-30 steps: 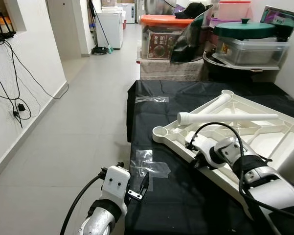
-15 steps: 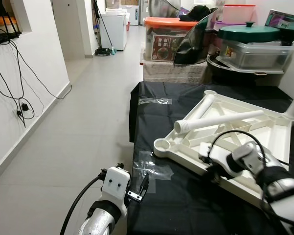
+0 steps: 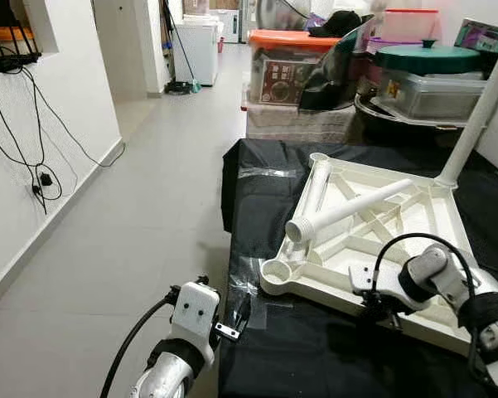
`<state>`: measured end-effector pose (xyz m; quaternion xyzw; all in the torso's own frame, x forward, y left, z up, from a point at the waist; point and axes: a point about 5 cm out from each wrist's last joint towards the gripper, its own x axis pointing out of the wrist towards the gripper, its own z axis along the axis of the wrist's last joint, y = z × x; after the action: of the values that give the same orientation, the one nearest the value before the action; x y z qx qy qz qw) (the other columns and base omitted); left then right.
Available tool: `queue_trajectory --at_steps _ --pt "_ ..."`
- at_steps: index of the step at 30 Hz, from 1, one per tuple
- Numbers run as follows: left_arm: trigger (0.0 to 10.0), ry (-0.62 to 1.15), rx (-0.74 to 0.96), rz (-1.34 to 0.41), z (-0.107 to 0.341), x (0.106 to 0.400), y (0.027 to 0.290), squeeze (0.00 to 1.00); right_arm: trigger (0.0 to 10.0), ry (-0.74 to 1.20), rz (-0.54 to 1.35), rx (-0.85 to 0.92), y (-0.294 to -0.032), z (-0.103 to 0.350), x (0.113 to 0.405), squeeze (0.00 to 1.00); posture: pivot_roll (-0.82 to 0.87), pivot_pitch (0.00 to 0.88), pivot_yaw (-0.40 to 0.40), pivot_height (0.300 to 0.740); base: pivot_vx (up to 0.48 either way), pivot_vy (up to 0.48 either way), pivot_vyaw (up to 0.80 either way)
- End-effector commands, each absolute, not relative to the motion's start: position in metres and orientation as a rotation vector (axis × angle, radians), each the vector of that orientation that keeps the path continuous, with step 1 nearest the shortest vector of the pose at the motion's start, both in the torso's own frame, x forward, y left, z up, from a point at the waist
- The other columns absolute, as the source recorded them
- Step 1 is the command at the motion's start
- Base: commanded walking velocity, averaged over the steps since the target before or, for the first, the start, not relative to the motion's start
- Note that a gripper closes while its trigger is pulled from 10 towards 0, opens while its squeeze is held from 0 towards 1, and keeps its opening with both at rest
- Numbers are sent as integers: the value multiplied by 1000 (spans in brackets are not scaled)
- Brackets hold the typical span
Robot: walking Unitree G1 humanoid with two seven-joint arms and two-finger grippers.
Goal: Building children table
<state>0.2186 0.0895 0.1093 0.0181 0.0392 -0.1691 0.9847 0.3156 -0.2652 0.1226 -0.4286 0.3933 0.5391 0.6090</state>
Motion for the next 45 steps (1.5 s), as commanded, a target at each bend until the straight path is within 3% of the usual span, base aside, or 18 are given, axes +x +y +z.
queue_trajectory --at_steps 1,9,10,11,19,20,23,24,33,38,45 --pt "10000 82 41 -342 109 220 89 0 0 1030 1533 -1121 -253 92 292 0 54 0 -68 740 0 0 0" --pt "10000 81 41 -342 109 220 89 0 0 1050 1520 -1127 -253 89 290 0 57 0 -71 740 0 0 0" --pt "10000 81 42 -341 109 220 90 0 4392 1020 1507 -1128 -251 89 291 0 57 0 -70 740 0 0 0" --pt "10000 81 42 -341 109 220 90 0 10000 996 1498 -1131 -250 88 293 0 56 0 -68 740 0 0 0" --pt "10000 81 43 -341 109 220 90 0 10000 935 1481 -1150 -245 88 297 0 56 0 -68 740 0 0 0" --pt "10000 81 43 -341 109 220 90 0 10000 908 1464 -1152 -243 90 301 1000 56 0 -69 740 0 0 0" --pt "10000 82 43 -341 109 220 90 0 10000 850 1439 -1113 -237 101 309 1000 58 0 -70 740 0 0 0" --pt "10000 83 43 -341 109 220 90 0 10000 844 1433 -1098 -236 105 311 31 56 0 -67 740 0 0 0" --pt "10000 92 60 -346 108 221 90 0 10000 779 1419 -1045 -232 136 324 0 56 0 -65 740 0 0 0" --pt "10000 100 65 -348 106 221 90 0 10000 698 1302 -965 -224 159 341 0 54 0 -62 740 0 0 0" --pt "10000 96 62 -347 106 221 90 0 10000 666 1253 -881 -214 163 345 0 55 0 -63 740 0 0 0"
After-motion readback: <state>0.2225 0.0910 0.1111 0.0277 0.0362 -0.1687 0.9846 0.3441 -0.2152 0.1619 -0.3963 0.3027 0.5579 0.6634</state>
